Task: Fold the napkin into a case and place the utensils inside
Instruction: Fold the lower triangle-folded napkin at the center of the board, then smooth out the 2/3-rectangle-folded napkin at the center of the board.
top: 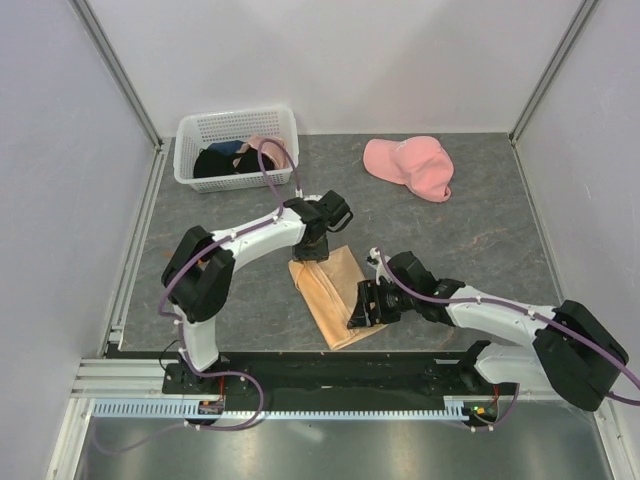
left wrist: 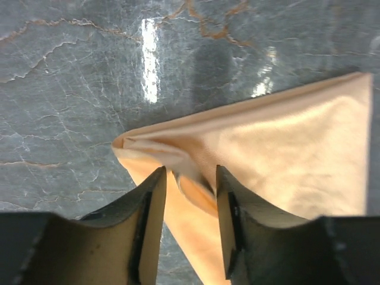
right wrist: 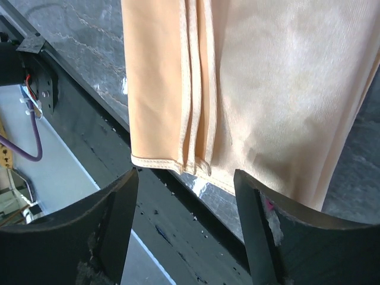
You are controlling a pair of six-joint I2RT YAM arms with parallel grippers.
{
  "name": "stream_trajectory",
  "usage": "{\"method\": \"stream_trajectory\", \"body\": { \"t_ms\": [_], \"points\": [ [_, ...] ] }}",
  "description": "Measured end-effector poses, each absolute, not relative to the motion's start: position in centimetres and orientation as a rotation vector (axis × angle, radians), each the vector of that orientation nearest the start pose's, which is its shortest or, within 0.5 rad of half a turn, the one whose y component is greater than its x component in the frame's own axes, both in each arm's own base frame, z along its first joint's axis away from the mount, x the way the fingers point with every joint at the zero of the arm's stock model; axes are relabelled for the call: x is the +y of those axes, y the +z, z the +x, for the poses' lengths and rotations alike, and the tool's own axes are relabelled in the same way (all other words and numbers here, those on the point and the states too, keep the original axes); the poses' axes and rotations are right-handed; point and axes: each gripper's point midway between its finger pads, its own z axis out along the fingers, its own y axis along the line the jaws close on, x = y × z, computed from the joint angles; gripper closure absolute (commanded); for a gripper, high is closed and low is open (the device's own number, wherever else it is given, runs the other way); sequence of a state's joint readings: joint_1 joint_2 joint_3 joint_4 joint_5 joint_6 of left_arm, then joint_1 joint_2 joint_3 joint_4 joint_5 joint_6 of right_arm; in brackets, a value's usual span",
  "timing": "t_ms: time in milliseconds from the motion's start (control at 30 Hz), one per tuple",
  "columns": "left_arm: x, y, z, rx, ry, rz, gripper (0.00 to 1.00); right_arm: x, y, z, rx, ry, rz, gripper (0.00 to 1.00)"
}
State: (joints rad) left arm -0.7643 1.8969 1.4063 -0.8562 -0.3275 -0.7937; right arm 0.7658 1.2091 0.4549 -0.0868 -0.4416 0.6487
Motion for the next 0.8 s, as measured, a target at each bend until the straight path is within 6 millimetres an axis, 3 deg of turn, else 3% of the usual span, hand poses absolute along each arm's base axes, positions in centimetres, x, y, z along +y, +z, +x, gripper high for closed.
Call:
{"method": "stream_trajectory", "body": {
  "t_ms": [233, 367, 400, 467, 633, 800],
  "points": [
    [-23.9, 9.1, 28.1, 2.685, -0.033, -0.086, 0.53, 25.5, 4.9, 15.2, 2.626, 1.049, -0.382, 0.30],
    [-23.3, 10.2, 27.6, 2.662, -0.060, -0.085, 0.73, 25.0, 4.0, 16.4, 2.648, 0.995, -0.359, 0.53],
    [-23.1, 10.1, 27.6, 2.662, -0.058, -0.087, 0.76, 24.8, 3.8, 16.7, 2.656, 0.979, -0.352, 0.67],
    [-22.5, 9.2, 27.3, 2.679, -0.039, -0.088, 0.83, 24.6, 3.3, 17.2, 2.665, 0.954, -0.341, 0.75],
    [-22.0, 6.9, 26.8, 2.731, -0.029, -0.096, 0.89, 25.0, 2.9, 17.5, 2.668, 0.968, -0.312, 0.81],
    [-23.3, 5.5, 26.2, 2.765, -0.135, -0.085, 0.90, 25.1, 1.9, 16.8, 2.667, 1.010, -0.272, 0.82]
  ]
}}
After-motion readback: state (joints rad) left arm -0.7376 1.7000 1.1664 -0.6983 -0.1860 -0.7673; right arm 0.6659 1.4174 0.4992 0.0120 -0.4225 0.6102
